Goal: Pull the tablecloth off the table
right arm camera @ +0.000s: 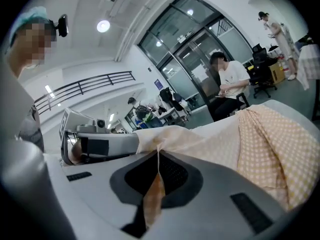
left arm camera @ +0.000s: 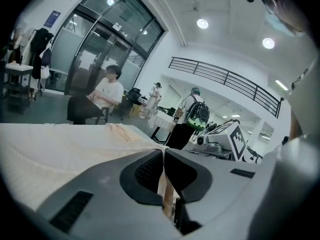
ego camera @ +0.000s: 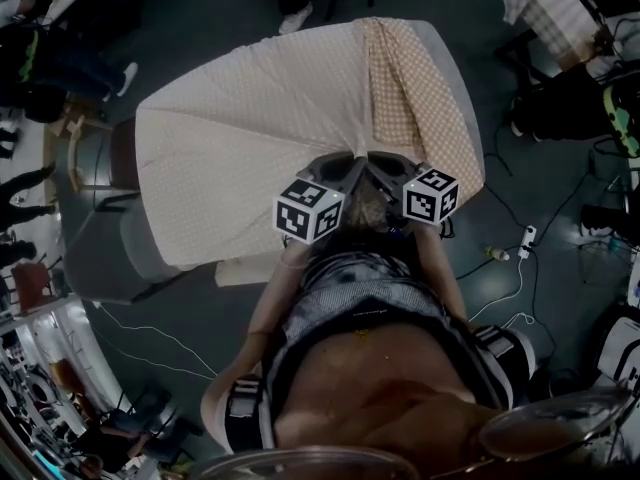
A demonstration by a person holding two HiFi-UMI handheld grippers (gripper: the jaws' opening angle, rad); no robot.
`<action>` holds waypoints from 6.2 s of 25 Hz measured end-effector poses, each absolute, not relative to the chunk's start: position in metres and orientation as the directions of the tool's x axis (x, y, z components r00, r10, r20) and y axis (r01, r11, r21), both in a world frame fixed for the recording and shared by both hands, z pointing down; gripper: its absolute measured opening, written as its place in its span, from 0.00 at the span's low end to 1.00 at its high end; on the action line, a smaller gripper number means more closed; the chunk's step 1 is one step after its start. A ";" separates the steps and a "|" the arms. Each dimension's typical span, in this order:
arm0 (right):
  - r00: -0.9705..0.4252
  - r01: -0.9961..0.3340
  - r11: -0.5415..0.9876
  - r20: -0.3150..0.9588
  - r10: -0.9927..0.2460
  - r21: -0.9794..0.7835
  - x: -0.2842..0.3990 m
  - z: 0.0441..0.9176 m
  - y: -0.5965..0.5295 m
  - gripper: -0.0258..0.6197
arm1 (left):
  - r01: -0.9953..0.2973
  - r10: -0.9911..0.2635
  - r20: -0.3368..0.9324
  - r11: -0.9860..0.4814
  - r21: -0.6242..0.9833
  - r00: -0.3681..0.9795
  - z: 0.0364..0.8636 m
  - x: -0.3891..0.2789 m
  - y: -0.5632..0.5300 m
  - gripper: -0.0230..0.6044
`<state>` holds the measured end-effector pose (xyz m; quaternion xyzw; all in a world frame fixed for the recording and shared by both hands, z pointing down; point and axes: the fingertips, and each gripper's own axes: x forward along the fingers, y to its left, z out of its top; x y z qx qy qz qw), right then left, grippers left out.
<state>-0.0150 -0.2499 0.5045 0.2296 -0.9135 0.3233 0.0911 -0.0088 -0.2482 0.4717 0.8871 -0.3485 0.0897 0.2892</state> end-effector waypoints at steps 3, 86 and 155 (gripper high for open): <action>-0.878 -0.477 0.707 0.324 -0.352 -0.523 -0.012 0.501 -0.249 0.14 | -0.654 -0.564 0.339 -0.589 0.475 0.753 0.469 -0.007 -0.247 0.05; -0.852 -0.403 0.868 0.465 -0.240 -0.291 -0.077 0.521 -0.232 0.14 | -0.832 -0.535 0.736 -0.550 0.071 0.416 0.652 -0.173 -0.177 0.54; -0.879 -0.362 0.900 0.410 -0.243 -0.242 -0.028 0.497 -0.229 0.15 | -0.592 -0.568 0.195 -0.693 0.411 0.800 0.454 -0.045 -0.271 0.05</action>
